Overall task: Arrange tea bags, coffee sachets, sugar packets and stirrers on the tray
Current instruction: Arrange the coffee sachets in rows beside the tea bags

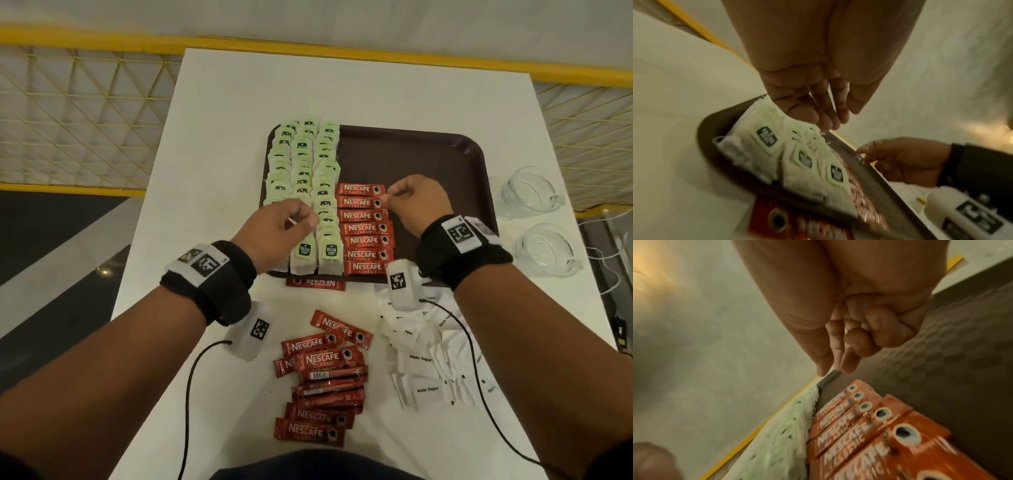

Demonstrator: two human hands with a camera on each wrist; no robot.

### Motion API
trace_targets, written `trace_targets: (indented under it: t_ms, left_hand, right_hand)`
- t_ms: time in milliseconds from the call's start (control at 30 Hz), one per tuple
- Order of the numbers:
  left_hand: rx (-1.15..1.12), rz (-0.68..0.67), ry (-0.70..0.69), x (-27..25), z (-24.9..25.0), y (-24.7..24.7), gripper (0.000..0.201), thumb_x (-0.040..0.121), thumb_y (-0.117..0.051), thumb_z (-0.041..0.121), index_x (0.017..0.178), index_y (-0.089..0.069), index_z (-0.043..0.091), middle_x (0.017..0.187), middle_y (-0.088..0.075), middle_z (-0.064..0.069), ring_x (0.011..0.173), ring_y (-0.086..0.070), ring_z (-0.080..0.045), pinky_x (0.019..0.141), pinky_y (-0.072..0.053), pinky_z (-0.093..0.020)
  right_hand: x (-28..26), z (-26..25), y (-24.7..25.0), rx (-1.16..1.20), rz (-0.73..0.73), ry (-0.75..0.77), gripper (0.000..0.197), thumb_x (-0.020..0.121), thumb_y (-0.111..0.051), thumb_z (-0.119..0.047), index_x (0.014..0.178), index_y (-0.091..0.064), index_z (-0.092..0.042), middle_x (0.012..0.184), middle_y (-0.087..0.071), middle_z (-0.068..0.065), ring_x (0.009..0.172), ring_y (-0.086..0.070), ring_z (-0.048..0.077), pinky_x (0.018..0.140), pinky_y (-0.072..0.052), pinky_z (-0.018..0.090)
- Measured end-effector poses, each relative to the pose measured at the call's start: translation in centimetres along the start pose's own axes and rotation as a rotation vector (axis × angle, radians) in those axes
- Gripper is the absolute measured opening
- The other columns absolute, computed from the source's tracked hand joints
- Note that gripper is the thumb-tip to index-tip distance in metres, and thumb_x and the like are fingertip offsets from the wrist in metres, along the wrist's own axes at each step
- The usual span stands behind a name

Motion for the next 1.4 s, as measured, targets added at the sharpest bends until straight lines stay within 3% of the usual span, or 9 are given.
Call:
trace_targets:
  t_ms: [167, 267, 367, 600, 800, 967, 1167, 1300, 1400]
  left_hand:
    - [0.241, -0.143, -0.102, -3.8, -0.9, -2.9, 0.015, 0.098, -0.053, 0.035, 0.103, -0.064, 0.025, 0.102, -0.059, 0.012, 0.09, -0.055, -0.001, 0.074, -0.043, -0.017]
    - [0.301, -0.189, -0.201, -6.1, -1.2, -3.9, 0.016, 0.098, -0.053, 0.029, 0.108, -0.065, 0.024, 0.107, -0.062, 0.008, 0.095, -0.056, -0.007, 0.085, -0.047, -0.026]
    - [0.471, -0.226, -0.275, -7.6, -1.7, -5.0, 0.027, 0.101, -0.048, 0.027, 0.124, -0.061, 0.022, 0.126, -0.06, 0.006, 0.115, -0.053, -0.011, 0.101, -0.042, -0.028]
    - [0.726, -0.29, -0.259, -8.6, -3.5, -7.1, 0.049, 0.101, -0.039, 0.014, 0.149, -0.033, 0.014, 0.152, -0.036, -0.006, 0.134, -0.04, -0.025, 0.108, -0.04, -0.04]
    - [0.826, -0.205, -0.195, -8.5, -4.1, -6.9, 0.046, 0.097, -0.045, 0.014, 0.143, -0.041, 0.02, 0.137, -0.046, -0.004, 0.122, -0.046, -0.026, 0.095, -0.046, -0.042]
    - [0.889, -0.125, -0.092, -9.0, -5.0, -5.4, 0.023, 0.094, -0.053, 0.016, 0.117, -0.054, 0.017, 0.118, -0.051, -0.004, 0.108, -0.049, -0.026, 0.082, -0.045, -0.038]
    - [0.707, -0.099, 0.133, -9.8, -5.4, -4.3, 0.012, 0.093, -0.057, 0.026, 0.103, -0.055, 0.019, 0.11, -0.058, -0.002, 0.1, -0.055, -0.025, 0.086, -0.047, -0.04]
    - [0.543, -0.133, 0.194, -10.4, -4.4, -4.5, 0.019, 0.098, -0.049, 0.019, 0.116, -0.054, 0.019, 0.111, -0.059, -0.002, 0.092, -0.057, -0.022, 0.082, -0.047, -0.036]
    - [0.46, -0.192, 0.169, -11.2, -3.0, -5.5, 0.023, 0.101, -0.042, 0.018, 0.117, -0.057, 0.011, 0.112, -0.056, -0.006, 0.092, -0.054, -0.02, 0.08, -0.044, -0.032]
  right_hand:
    - [-7.3, -0.2, -1.5, -0.147, -0.177, 0.128, 0.006, 0.09, -0.065, -0.031, 0.089, -0.061, -0.026, 0.086, -0.062, -0.007, 0.081, -0.059, 0.007, 0.073, -0.048, 0.024]
    - [-11.5, 0.9, -2.9, -0.25, -0.254, 0.158, 0.005, 0.09, -0.065, -0.028, 0.088, -0.066, -0.023, 0.086, -0.063, -0.007, 0.081, -0.058, 0.008, 0.073, -0.048, 0.025]
    - [-14.4, 2.1, -4.8, -0.351, -0.297, 0.174, 0.004, 0.087, -0.066, -0.025, 0.086, -0.069, -0.022, 0.089, -0.066, -0.008, 0.086, -0.061, 0.011, 0.081, -0.049, 0.028]
    - [-17.8, 2.2, -7.9, -0.622, -0.242, 0.2, 0.023, 0.092, -0.058, -0.024, 0.114, -0.063, -0.019, 0.11, -0.06, 0.003, 0.1, -0.061, 0.022, 0.087, -0.05, 0.033]
    - [-18.5, 2.3, -8.8, -0.73, -0.257, 0.198, 0.014, 0.092, -0.055, -0.018, 0.105, -0.061, -0.016, 0.104, -0.059, 0.005, 0.094, -0.061, 0.023, 0.081, -0.052, 0.033]
    - [-18.4, 2.1, -8.3, -0.667, -0.266, 0.204, 0.009, 0.091, -0.054, -0.019, 0.099, -0.058, -0.017, 0.099, -0.06, 0.003, 0.089, -0.061, 0.021, 0.08, -0.054, 0.034]
    - [-18.7, 2.7, -6.0, -0.529, -0.23, 0.225, 0.005, 0.093, -0.054, -0.022, 0.094, -0.057, -0.017, 0.09, -0.063, 0.001, 0.085, -0.061, 0.022, 0.073, -0.048, 0.032]
    - [-18.5, 3.4, -4.4, -0.419, -0.243, 0.223, 0.007, 0.091, -0.059, -0.025, 0.087, -0.054, -0.022, 0.081, -0.059, -0.004, 0.079, -0.057, 0.018, 0.067, -0.04, 0.028]
    - [-18.5, 3.5, -3.2, -0.365, -0.25, 0.25, 0.007, 0.091, -0.062, -0.024, 0.089, -0.057, -0.02, 0.086, -0.062, -0.002, 0.081, -0.059, 0.018, 0.071, -0.044, 0.029]
Point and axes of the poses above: each hand's wrist, its own x-axis towards the middle knuckle, its own y-axis out of the back of the hand, z = x × y, the point moved 8 cm from there along x, towards the middle knuckle
